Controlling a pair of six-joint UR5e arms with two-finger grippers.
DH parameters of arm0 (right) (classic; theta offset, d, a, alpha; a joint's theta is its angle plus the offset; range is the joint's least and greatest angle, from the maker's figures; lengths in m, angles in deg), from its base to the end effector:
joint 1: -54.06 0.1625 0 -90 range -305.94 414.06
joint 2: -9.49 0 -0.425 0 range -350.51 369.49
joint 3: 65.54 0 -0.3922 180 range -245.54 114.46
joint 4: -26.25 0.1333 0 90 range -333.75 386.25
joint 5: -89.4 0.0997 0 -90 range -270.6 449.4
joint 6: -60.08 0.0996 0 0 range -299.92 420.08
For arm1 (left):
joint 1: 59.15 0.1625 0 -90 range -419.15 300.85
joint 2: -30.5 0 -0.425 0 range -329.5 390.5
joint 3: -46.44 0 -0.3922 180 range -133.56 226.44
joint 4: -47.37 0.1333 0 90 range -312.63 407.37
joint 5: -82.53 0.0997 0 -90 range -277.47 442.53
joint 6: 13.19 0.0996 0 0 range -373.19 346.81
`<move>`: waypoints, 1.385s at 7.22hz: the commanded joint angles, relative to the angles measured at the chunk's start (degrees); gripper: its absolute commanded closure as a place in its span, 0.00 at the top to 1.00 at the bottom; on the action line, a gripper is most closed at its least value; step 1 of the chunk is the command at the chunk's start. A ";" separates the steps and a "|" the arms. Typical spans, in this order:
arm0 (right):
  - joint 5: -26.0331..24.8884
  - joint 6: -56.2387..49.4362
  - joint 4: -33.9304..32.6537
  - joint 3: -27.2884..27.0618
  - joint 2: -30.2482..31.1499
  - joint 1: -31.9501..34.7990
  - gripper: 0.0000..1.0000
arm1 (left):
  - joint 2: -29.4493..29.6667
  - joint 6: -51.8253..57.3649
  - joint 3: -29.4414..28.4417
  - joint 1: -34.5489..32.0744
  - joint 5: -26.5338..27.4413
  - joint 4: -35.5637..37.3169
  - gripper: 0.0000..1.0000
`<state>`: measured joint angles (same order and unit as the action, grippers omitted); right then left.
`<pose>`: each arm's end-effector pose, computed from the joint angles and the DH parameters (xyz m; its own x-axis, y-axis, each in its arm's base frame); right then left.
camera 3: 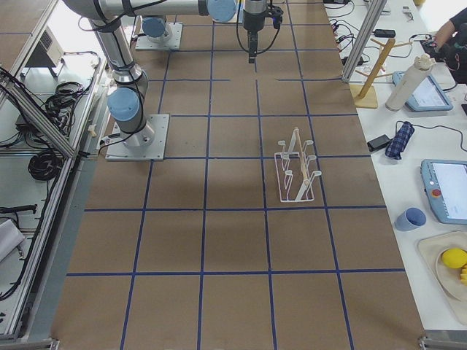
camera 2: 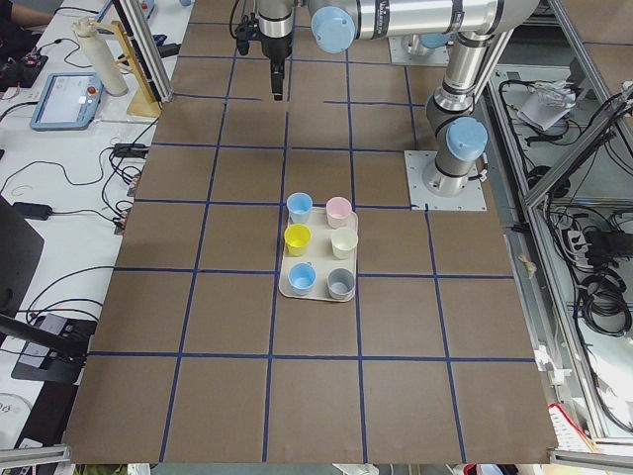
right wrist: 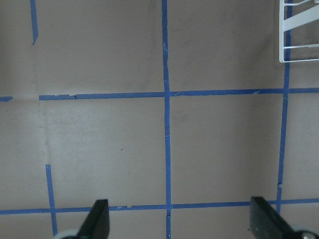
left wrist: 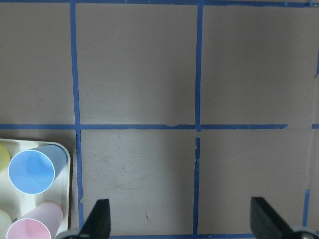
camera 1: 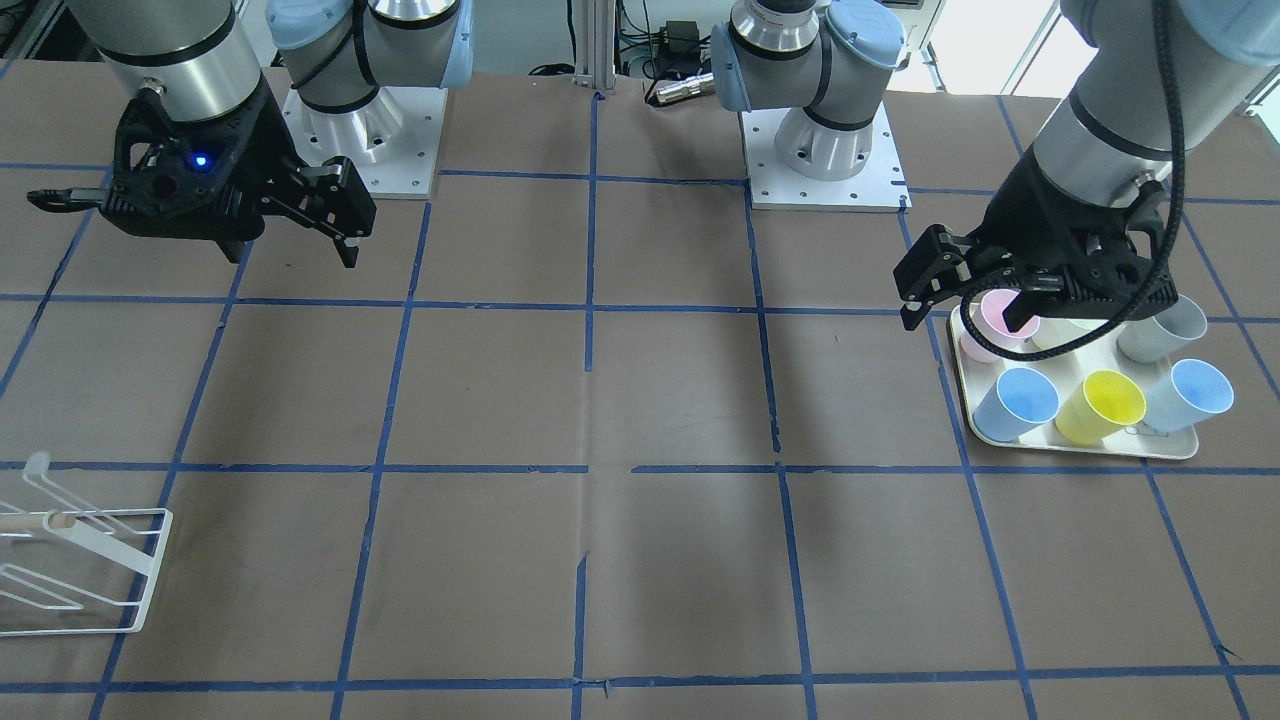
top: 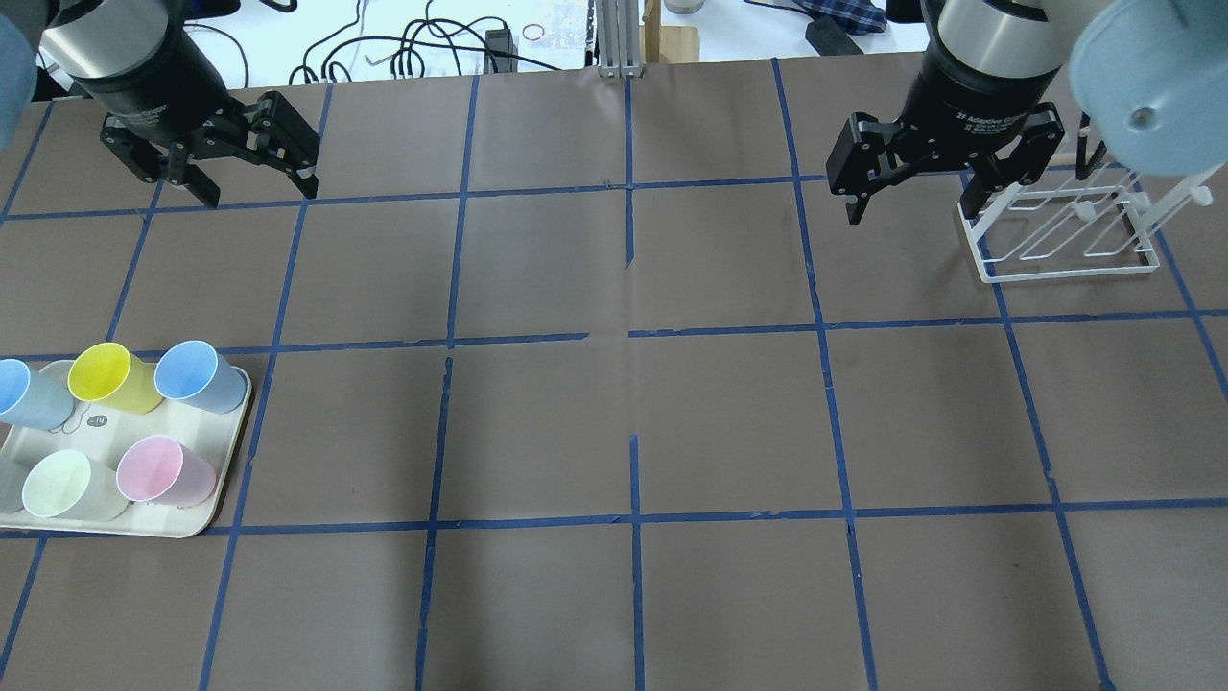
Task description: Transfer IKEA cup to right arm and place on rack
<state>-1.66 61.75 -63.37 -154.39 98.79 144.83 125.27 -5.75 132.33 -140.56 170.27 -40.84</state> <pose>0.1381 -0.4954 0.4911 -0.9997 0.0157 0.0185 0.0157 0.9999 -0.0018 -0.0567 -0.5437 0.4840 -0.9991 -0.0192 0.0365 -0.0201 0.9995 -0.0247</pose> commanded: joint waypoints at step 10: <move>0.00 0.00 0.05 0.00 0.00 0.02 1.00 | 2.95 29.42 3.13 18.00 1.37 0.14 1.00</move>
<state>-1.66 61.75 -63.32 -154.39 98.79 144.85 126.79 15.58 134.28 -127.90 171.73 -41.27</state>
